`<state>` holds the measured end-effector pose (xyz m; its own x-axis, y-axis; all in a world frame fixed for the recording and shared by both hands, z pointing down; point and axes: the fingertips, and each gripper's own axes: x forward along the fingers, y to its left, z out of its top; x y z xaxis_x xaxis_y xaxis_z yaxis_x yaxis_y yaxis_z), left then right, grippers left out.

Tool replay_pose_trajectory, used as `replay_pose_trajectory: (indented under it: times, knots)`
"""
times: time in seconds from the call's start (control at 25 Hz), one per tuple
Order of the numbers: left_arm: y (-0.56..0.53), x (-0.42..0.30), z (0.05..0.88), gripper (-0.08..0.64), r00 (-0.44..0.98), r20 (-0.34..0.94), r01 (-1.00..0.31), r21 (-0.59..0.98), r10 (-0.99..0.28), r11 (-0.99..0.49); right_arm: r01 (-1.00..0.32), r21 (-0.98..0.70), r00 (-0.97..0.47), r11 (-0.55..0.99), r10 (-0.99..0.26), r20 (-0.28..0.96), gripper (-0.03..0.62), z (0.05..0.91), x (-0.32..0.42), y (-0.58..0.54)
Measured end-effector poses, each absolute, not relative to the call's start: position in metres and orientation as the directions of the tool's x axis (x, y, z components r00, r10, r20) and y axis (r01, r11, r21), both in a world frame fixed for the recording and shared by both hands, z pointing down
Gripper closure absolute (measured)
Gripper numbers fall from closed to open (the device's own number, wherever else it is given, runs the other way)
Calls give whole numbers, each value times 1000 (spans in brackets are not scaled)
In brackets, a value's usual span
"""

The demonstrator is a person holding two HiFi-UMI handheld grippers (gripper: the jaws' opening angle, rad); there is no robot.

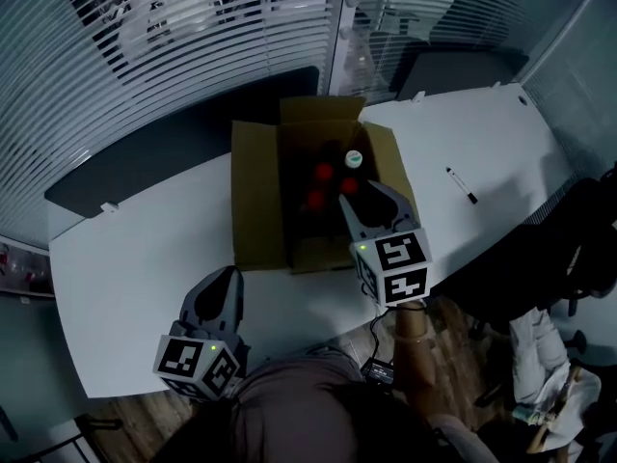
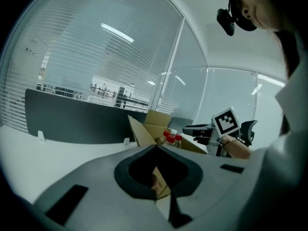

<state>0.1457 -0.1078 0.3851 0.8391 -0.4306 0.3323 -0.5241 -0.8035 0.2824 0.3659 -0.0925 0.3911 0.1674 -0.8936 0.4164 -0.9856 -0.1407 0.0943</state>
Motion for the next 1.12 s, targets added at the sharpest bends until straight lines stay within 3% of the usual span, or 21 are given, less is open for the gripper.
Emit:
replay_pose_trajectory:
  times: [1.12]
  knots:
    - [-118,153,409,552,855,342,-495,320,-389,-808,-988,89,155,-129,-693,705,419,458,387,-121]
